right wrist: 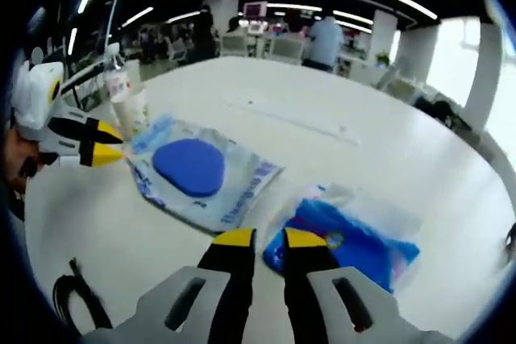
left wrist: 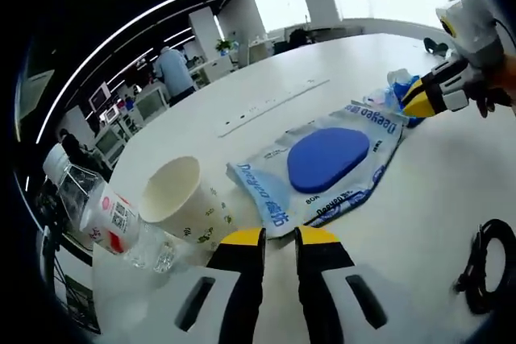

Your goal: Arrange the tabletop items into an orderly group along one side of the table until the central work area is clear of visible clutter.

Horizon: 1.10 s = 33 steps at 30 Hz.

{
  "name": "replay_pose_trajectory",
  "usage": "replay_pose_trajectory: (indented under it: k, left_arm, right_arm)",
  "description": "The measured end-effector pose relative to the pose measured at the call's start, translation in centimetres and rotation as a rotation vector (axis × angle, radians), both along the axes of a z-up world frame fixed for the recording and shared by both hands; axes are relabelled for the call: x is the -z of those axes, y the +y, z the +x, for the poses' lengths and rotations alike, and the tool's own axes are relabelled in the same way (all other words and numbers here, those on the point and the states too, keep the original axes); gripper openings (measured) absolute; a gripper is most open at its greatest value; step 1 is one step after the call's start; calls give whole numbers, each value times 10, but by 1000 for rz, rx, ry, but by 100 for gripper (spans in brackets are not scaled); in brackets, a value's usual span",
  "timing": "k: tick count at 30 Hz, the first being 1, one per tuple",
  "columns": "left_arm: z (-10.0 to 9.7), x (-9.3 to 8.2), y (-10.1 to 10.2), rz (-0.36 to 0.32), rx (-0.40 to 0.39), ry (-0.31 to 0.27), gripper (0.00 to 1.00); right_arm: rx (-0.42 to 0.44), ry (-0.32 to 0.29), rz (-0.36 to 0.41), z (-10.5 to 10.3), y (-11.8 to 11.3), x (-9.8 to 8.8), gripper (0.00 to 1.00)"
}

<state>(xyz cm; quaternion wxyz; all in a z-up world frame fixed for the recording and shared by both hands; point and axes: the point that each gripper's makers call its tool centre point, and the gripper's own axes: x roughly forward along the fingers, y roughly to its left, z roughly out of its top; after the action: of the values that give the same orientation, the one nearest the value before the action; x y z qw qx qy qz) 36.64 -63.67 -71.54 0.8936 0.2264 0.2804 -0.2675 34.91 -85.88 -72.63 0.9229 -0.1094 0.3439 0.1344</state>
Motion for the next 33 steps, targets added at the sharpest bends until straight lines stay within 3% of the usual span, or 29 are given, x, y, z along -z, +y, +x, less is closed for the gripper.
replay_pose_trajectory:
  k: [4,15,33]
  left_arm:
    - [0,-1,1,2,5,-2,10]
    - [0,2,1,1,3,11,8]
    - [-4,15,-12,-1,19,48,9]
  right_arm:
    - [-41,21,30,-2,6,3,0]
    - [-182,-5,-74,-2,5,4,0]
    - [-234,-10,-101,-3,1,4,0]
